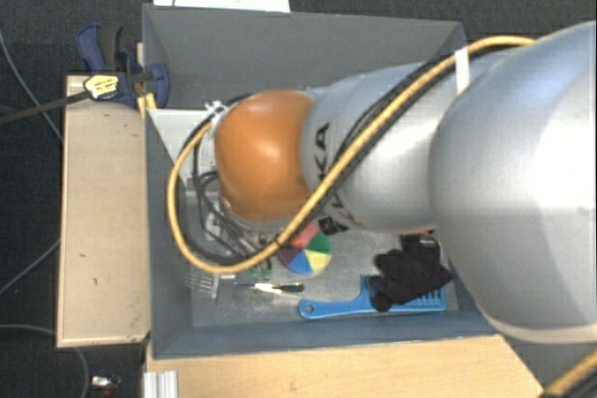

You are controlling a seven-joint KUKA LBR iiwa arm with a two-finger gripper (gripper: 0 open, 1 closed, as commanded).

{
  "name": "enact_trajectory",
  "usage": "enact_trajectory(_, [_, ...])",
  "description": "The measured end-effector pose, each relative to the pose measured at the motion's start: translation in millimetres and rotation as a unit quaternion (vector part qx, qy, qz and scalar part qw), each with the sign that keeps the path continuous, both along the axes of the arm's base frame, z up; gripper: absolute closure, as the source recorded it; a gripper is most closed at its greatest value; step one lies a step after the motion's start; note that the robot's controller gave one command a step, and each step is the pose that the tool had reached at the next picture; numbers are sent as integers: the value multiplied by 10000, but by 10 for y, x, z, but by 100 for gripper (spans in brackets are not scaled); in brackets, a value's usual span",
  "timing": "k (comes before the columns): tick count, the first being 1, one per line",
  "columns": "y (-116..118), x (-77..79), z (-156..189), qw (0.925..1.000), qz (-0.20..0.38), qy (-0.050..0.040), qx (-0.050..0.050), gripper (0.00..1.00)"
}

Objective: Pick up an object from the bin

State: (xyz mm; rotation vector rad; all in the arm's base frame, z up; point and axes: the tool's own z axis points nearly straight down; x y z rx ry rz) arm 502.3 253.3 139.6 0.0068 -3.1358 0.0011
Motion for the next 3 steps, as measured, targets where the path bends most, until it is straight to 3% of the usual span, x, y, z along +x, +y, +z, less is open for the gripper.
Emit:
enact_trajectory(1, [-12,24,43,10000,-27,-35,9,0])
enact_trajectory(2, [-253,-79,138,9954,-960,-23,5,0])
enact_trajectory(3, [-816,-55,18,9964,-848,-31,7,0])
